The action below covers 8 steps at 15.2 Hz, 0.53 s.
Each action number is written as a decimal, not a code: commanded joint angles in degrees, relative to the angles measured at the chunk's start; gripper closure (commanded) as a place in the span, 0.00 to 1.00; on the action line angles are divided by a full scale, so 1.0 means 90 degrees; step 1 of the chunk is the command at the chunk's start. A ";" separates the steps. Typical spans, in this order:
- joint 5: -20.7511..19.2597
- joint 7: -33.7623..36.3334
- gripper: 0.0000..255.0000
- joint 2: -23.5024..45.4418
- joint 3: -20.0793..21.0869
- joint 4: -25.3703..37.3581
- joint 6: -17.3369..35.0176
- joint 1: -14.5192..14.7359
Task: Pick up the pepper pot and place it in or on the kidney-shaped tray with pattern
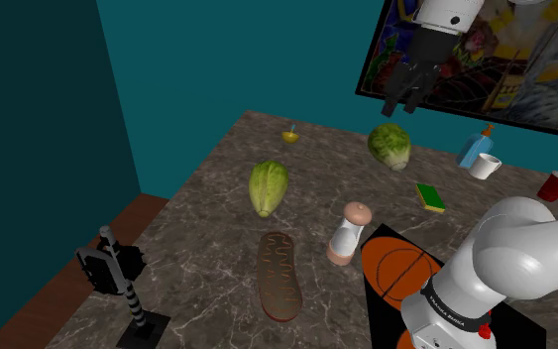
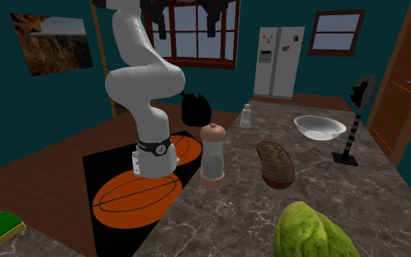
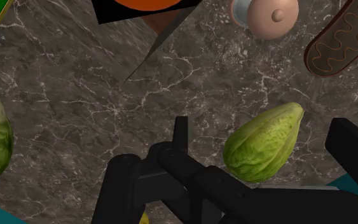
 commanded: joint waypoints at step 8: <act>0.0445 -0.0048 0.00 -0.0788 0.0040 -0.1917 0.1324 0.0212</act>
